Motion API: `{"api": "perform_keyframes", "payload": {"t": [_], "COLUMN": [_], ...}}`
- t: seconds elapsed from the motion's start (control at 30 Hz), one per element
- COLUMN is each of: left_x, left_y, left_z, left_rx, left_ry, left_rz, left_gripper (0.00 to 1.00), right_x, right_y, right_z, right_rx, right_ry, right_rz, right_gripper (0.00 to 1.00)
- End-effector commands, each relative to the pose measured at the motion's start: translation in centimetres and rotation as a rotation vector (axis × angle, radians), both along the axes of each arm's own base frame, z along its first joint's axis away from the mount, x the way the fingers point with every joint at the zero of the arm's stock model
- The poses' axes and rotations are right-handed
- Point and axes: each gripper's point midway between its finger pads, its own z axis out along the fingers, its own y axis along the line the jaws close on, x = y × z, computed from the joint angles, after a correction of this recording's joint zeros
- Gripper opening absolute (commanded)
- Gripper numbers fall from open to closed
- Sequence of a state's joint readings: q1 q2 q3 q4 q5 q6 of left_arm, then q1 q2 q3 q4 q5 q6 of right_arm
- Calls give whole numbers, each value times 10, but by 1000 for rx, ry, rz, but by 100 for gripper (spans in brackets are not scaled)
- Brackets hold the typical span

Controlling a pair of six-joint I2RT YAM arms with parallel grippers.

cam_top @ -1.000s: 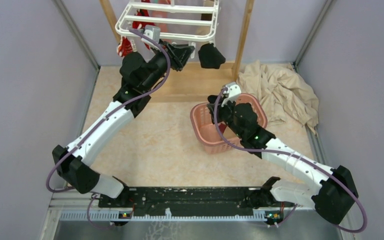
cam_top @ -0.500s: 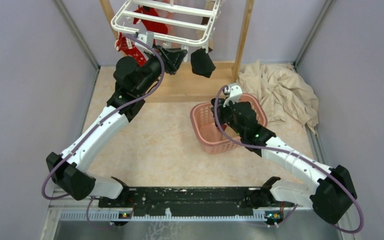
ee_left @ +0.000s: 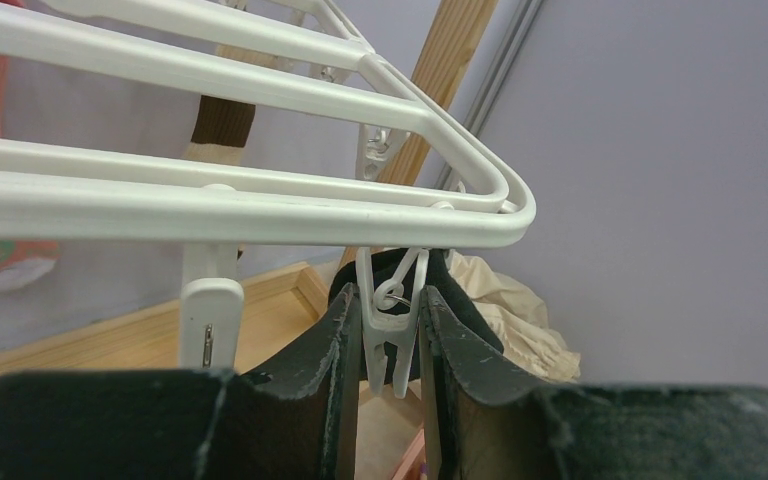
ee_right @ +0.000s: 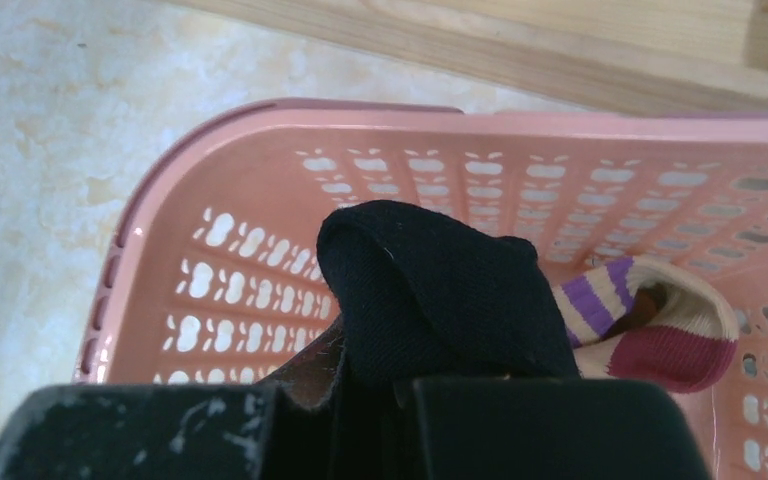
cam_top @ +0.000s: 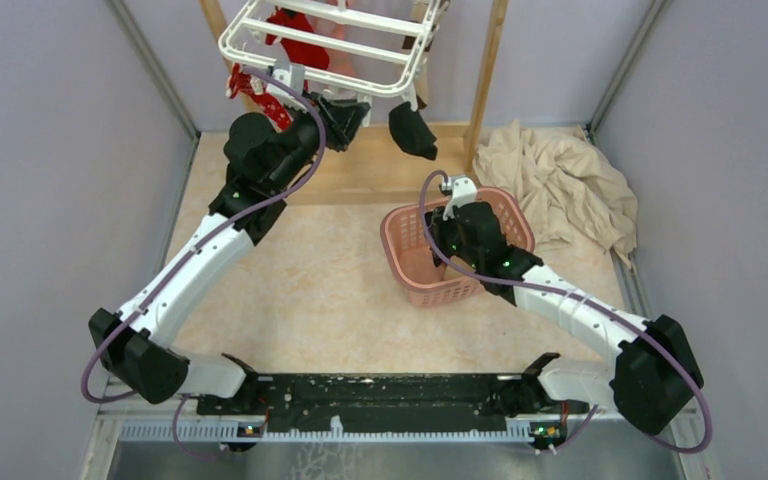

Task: Remove the socks clipped to the hanger
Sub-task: Place the sock in the bin.

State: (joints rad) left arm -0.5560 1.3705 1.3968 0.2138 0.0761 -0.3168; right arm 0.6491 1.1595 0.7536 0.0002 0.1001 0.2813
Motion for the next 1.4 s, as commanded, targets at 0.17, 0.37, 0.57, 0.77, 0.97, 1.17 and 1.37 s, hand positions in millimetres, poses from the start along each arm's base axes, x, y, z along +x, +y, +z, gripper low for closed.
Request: {"api": "perform_keyframes", "payload": {"t": [0.17,0.37,0.57,0.77,0.97,1.17,1.37], "left_x": [2,-3,-15,-26,-43,-61,-78], "left_y": [21,20,27,34,43,51,51], "left_z": [-5,-14,-21,-22,-18,-16,-17], "left_rx": [24,41,52,59,57,55,50], "left_ry": [26,69,110,128,139,160,187], "left_rz": [73,54,52,56,53,45,12], "left_gripper": [30,30,45,51,52,52,52], "right_x": [5,-1,-6,-12,-18,-13,8], "right_y": [-1,-10,-14,-15,-20,-22,-14], "right_z": [8,3,9,21,39,81,117], "right_rx": [-6,-31,-28,3,30,62,78], "right_ry": [47,81,101,91,64,-20,-83], "right_rz": [-27,-52,-60,-57,-60,-69,-60], "right_gripper": [37,63,91,94,94,94,94]}}
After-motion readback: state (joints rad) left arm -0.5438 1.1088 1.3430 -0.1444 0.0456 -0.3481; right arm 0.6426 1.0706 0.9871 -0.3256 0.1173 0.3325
